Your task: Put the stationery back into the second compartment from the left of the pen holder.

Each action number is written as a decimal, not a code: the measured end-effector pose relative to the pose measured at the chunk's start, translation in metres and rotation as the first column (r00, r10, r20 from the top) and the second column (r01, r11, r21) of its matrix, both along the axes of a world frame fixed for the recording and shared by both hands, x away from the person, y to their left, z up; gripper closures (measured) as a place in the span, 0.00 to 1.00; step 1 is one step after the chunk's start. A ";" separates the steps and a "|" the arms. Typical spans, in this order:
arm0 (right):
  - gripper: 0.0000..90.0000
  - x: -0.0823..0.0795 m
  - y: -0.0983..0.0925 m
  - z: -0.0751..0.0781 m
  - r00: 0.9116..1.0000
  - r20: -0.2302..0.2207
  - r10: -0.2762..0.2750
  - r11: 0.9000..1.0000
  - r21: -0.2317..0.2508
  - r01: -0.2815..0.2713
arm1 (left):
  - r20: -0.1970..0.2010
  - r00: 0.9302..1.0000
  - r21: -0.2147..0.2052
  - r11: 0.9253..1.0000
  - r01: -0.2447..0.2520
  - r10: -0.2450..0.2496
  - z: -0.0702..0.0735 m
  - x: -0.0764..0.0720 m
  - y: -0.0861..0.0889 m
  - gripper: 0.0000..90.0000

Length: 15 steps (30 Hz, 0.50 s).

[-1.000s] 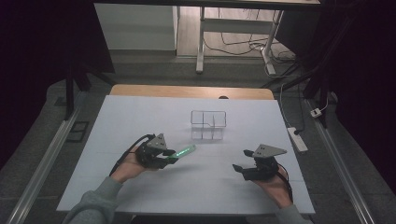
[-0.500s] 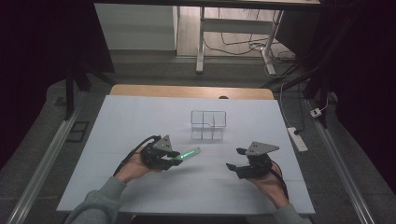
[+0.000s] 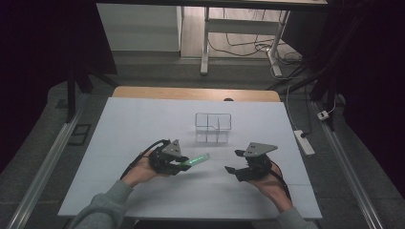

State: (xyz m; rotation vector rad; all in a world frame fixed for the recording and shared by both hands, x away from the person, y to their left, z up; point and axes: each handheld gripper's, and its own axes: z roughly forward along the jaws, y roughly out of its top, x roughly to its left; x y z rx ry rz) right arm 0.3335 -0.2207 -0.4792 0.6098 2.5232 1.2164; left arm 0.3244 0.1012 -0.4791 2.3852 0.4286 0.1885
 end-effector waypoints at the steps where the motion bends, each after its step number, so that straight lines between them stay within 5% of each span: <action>1: 0.29 0.000 0.001 0.000 1.000 0.000 0.005 1.000 -0.005 -0.005 | 0.000 1.000 0.002 1.000 0.003 -0.003 0.000 0.000 -0.001 0.74; 15: 0.28 0.005 0.025 0.005 0.998 -0.008 0.061 0.997 -0.050 -0.061 | 0.012 0.999 0.025 0.998 0.049 -0.050 0.003 0.000 -0.013 0.74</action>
